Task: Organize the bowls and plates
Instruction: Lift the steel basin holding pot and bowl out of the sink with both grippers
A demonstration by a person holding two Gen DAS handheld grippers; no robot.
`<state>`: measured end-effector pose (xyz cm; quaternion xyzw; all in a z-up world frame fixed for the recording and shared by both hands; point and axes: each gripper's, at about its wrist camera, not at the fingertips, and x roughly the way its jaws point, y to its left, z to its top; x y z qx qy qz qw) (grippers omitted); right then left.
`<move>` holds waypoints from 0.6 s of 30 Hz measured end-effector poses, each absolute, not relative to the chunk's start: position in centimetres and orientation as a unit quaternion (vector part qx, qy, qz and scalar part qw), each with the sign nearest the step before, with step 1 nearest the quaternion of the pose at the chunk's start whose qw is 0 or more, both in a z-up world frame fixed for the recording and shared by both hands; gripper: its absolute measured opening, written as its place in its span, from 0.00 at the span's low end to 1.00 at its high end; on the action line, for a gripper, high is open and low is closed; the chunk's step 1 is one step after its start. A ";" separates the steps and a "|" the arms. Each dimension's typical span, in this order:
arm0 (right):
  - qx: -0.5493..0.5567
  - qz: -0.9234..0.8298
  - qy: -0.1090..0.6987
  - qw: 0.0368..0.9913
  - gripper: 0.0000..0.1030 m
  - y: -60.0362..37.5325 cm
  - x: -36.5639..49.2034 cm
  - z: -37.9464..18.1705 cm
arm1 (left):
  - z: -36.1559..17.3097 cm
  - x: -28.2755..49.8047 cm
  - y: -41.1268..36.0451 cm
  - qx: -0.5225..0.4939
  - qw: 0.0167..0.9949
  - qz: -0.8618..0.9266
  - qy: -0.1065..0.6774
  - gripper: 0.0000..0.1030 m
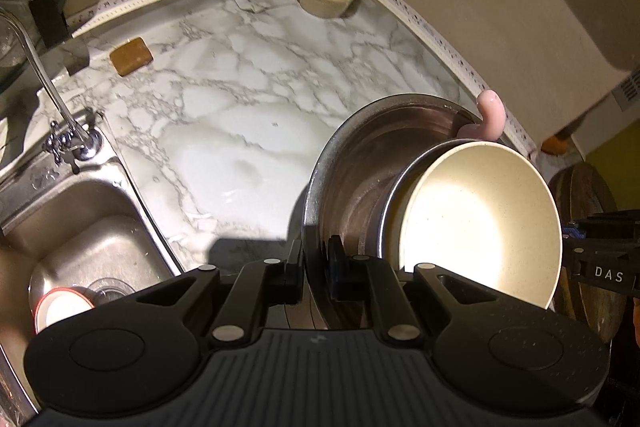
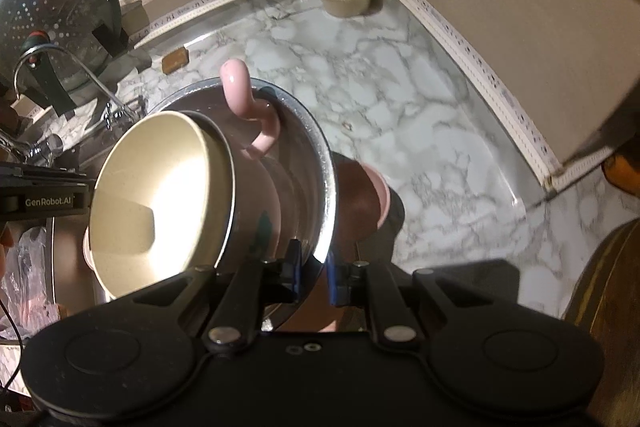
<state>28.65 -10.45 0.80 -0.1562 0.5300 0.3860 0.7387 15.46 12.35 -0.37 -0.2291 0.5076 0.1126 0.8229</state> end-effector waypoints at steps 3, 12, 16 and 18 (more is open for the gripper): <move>-0.156 0.383 0.537 0.736 0.13 -11.0 28.2 0.3 | -0.9 15.2 11.8 -0.228 0.818 0.109 0.516 0.10; -0.157 0.375 0.559 0.723 0.13 -12.0 27.4 -1.2 | -2.3 14.5 10.1 -0.217 0.808 0.103 0.538 0.10; -0.156 0.370 0.566 0.720 0.13 -12.3 27.0 -1.7 | -2.8 14.2 9.7 -0.213 0.805 0.099 0.545 0.10; -0.156 0.369 0.568 0.719 0.13 -12.4 26.8 -1.9 | -3.1 14.1 9.6 -0.212 0.803 0.097 0.549 0.10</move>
